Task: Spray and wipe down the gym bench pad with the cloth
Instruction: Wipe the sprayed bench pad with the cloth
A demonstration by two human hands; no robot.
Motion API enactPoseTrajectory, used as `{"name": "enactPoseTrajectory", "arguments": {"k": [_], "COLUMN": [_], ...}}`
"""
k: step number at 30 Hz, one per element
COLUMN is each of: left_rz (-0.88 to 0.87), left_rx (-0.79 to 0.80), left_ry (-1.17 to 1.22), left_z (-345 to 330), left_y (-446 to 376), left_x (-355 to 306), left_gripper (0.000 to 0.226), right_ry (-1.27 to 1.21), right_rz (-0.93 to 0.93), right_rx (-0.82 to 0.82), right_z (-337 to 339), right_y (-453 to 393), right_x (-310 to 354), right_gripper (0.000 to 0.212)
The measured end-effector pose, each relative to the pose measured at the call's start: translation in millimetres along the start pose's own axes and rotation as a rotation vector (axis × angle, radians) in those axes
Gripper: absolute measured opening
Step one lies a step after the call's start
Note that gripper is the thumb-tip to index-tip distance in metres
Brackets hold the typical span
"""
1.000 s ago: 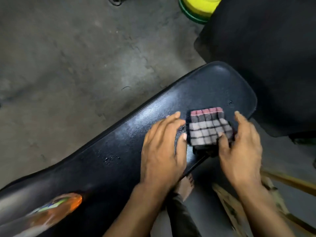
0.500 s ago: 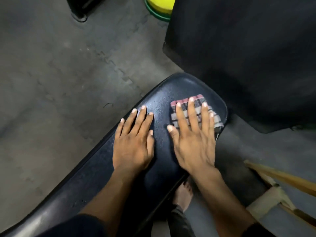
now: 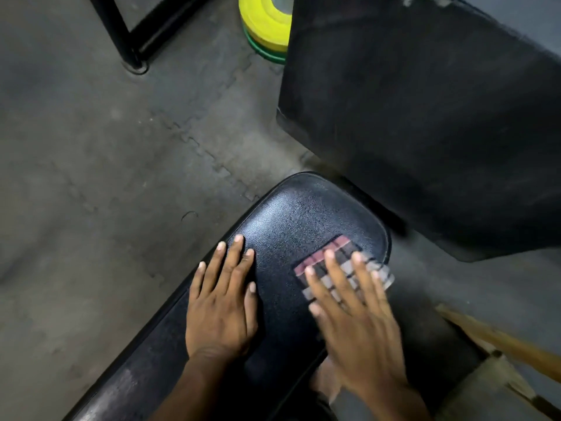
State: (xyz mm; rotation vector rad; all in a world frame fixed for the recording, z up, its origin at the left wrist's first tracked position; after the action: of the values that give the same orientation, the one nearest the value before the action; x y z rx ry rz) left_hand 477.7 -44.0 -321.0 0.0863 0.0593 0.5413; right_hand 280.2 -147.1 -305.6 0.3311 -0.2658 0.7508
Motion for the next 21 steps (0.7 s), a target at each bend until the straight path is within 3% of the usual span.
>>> {"name": "enactPoseTrajectory", "arguments": {"k": [4, 8, 12, 16, 21], "left_rz": [0.003, 0.009, 0.014, 0.013, 0.022], "left_rx": [-0.008, -0.002, 0.016, 0.003, -0.011], "left_ry": [0.0, 0.007, 0.029, 0.064, 0.117], "left_z": [0.0, -0.8, 2.1, 7.4, 13.1], "left_y": [1.2, 0.2, -0.5, -0.5, 3.2], "left_x": [0.8, 1.4, 2.0, 0.4, 0.0], "left_gripper": [0.059, 0.059, 0.058, 0.057, 0.055], "right_ry": [-0.032, -0.059, 0.004, 0.101, 0.084], "right_rz": [-0.124, -0.131, 0.084, 0.21, 0.0], "right_rx": [-0.069, -0.065, 0.029, 0.115, 0.064], "right_z": [26.1, 22.9, -3.8, -10.4, 18.4], "right_y": [-73.8, -133.2, -81.1, 3.3, -60.0], "right_x": [-24.4, -1.1, 36.0, 28.1, 0.4], "right_gripper": [0.058, 0.059, 0.064, 0.064, 0.06]}}
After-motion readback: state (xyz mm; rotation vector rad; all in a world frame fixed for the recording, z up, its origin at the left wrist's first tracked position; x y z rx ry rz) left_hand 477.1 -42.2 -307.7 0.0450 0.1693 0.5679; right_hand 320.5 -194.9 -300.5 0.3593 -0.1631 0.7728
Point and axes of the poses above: each hand's wrist, its own y-axis away from the middle knuckle, its own z-axis out of the back of the hand, x = y × z, the point moved 6 cm from there along -y, towards the middle knuckle, and after that the axes turned 10 degrees about -y, right-handed, at the moved point
